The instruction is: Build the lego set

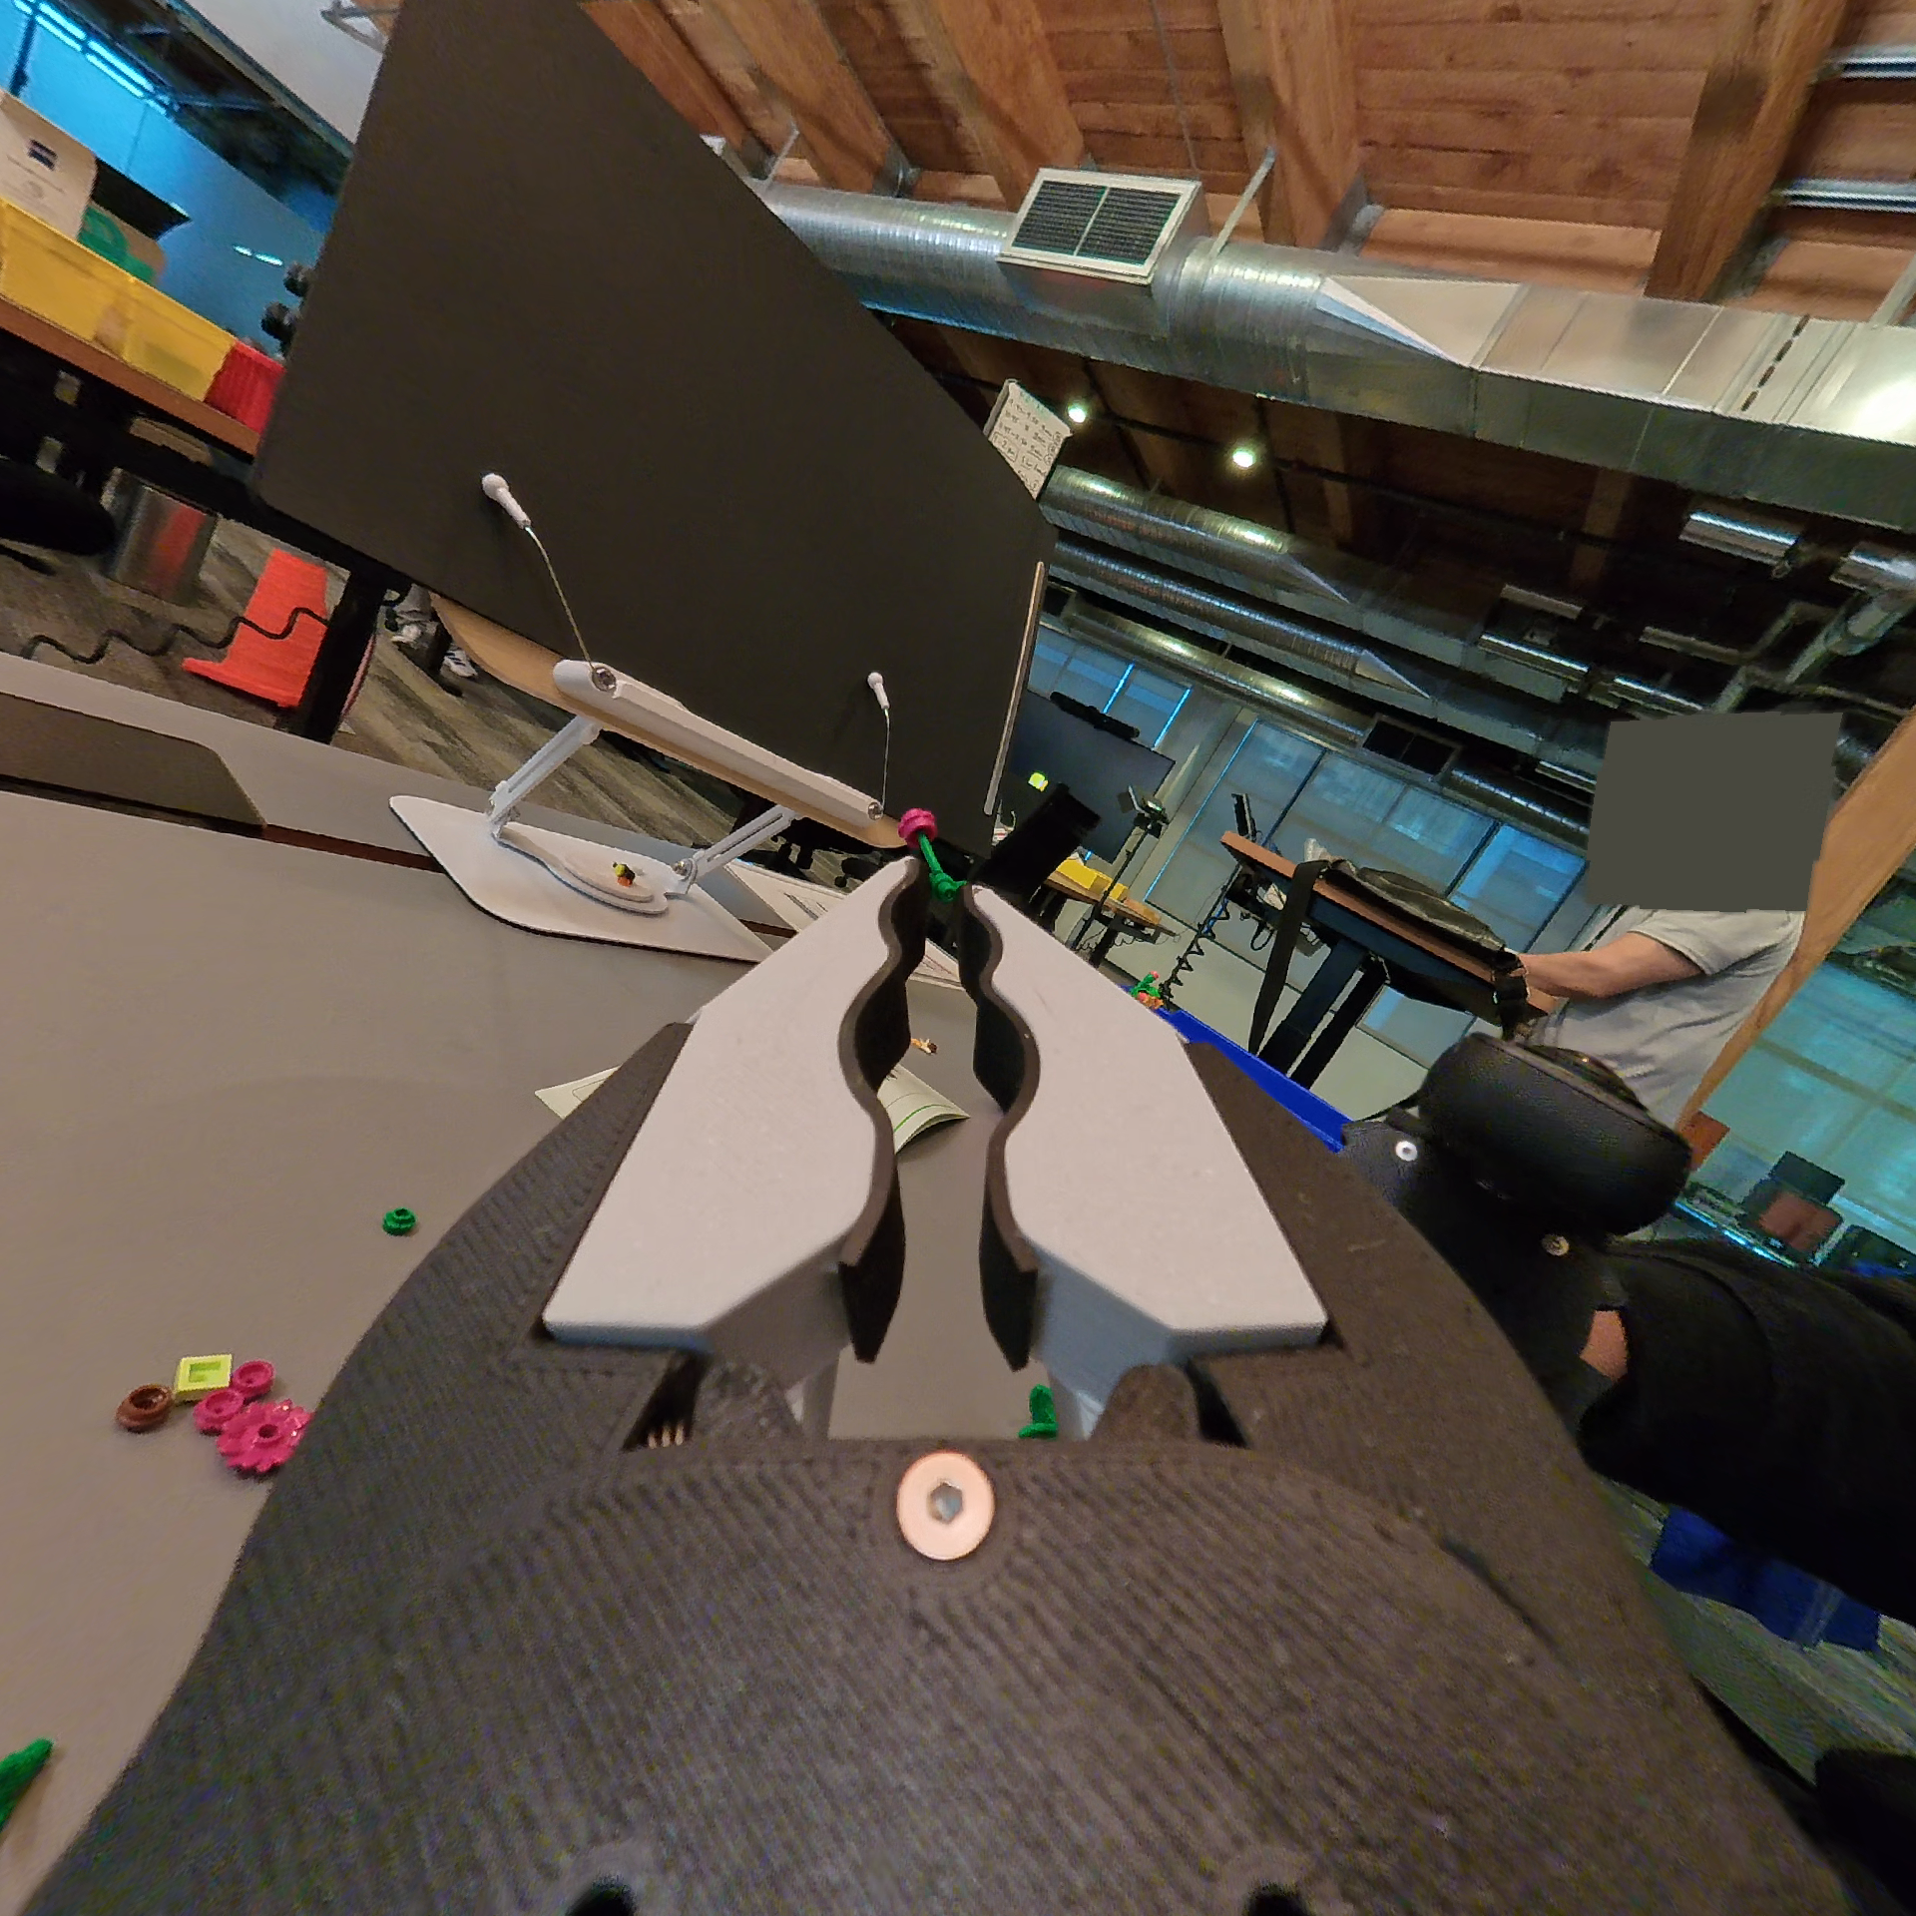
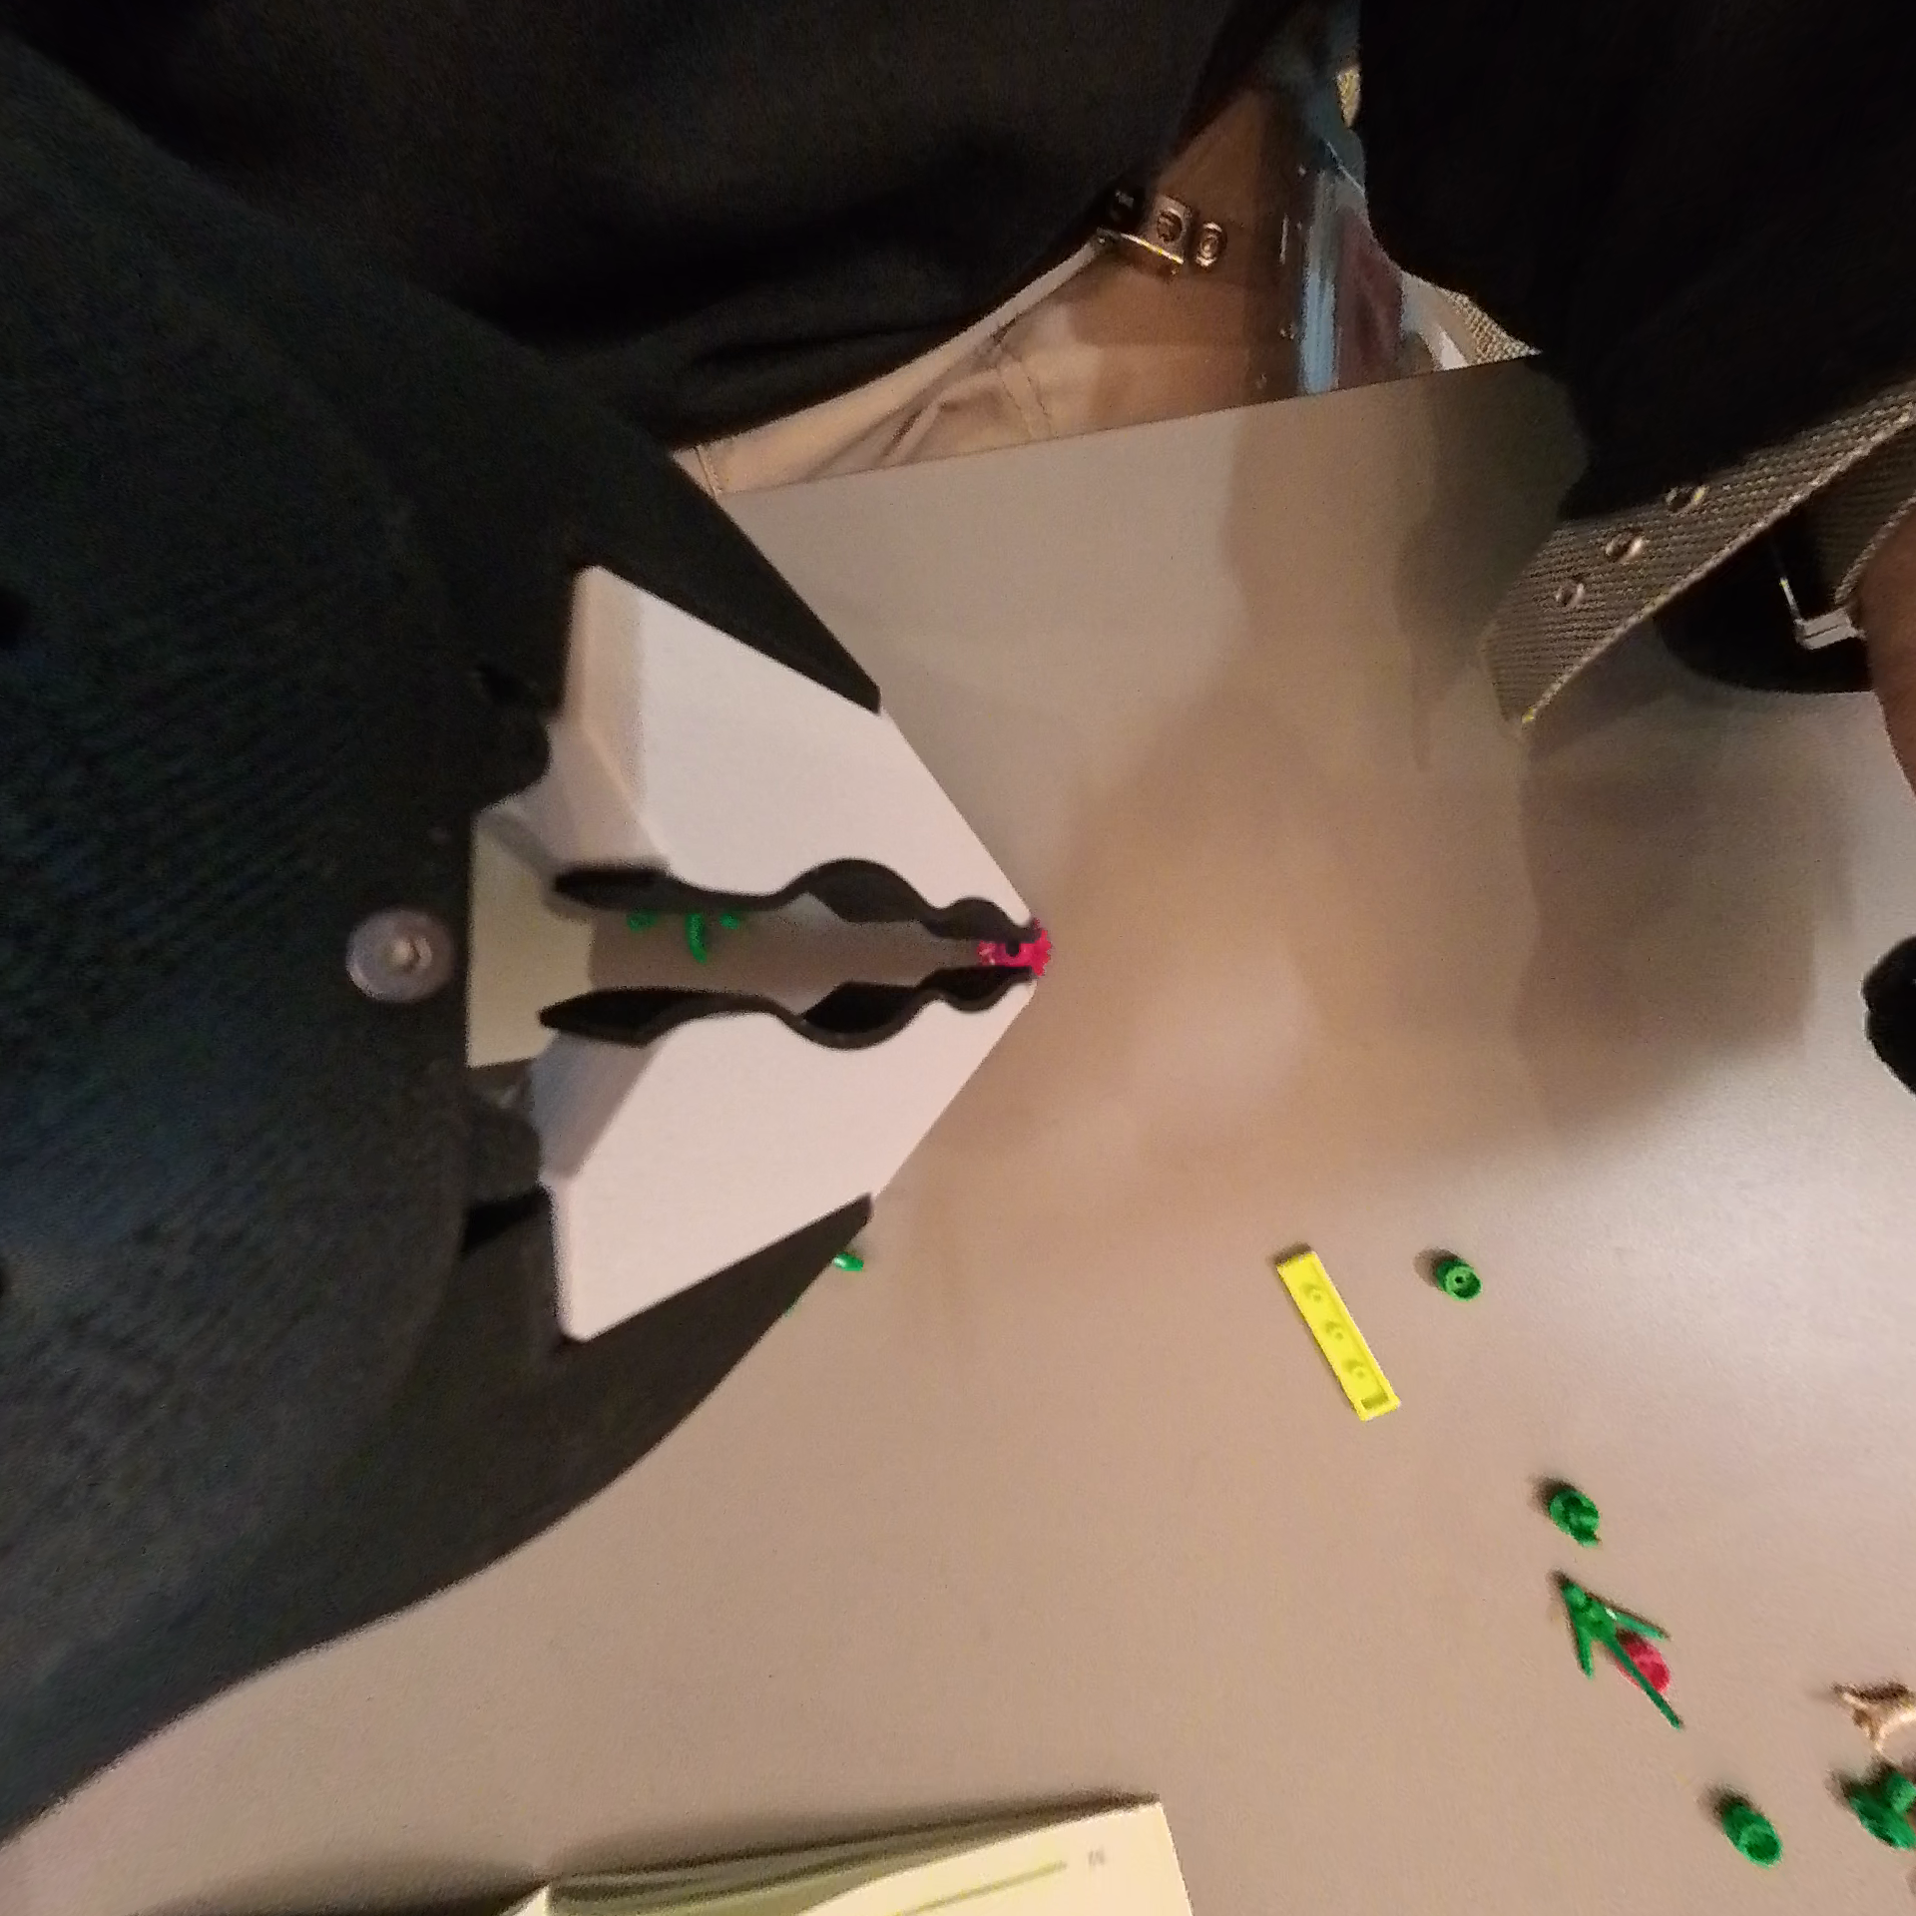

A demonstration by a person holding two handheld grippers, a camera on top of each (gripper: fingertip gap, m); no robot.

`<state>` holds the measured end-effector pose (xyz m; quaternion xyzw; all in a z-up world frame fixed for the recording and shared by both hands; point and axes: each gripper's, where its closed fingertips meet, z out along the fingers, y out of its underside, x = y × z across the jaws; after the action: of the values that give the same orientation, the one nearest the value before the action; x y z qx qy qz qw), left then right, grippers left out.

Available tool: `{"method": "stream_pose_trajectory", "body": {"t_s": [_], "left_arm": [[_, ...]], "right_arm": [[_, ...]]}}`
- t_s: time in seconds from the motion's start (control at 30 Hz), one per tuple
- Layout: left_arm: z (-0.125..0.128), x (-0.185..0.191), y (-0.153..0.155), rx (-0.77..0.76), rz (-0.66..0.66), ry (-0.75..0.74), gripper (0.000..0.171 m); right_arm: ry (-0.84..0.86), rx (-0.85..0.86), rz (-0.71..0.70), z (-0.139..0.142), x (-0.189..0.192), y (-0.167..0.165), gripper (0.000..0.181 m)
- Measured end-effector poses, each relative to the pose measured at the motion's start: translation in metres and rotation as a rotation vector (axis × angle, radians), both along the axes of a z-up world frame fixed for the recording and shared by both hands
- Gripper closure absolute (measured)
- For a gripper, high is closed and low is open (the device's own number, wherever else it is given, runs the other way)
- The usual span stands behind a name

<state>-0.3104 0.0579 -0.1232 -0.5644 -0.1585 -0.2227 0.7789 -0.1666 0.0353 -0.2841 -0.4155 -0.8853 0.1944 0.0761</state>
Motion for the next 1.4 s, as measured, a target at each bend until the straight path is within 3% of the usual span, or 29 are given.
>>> {"method": "stream_pose_trajectory", "body": {"t_s": [1.07,1.3,1.4], "left_arm": [[0.001,-0.001,-0.001,0.002,0.005,-0.001,0.169],[0.002,-0.001,-0.002,0.003,0.011,0.009,0.169],[0.003,-0.001,-0.004,0.004,0.015,0.010,0.169]], "right_arm": [[-0.201,0.070,-0.035,-0.008,0.003,0.000,0.181],[-0.159,0.137,0.014,-0.007,0.003,-0.001,0.181],[-0.077,0.078,0.018,0.003,0.000,-0.009,0.181]]}}
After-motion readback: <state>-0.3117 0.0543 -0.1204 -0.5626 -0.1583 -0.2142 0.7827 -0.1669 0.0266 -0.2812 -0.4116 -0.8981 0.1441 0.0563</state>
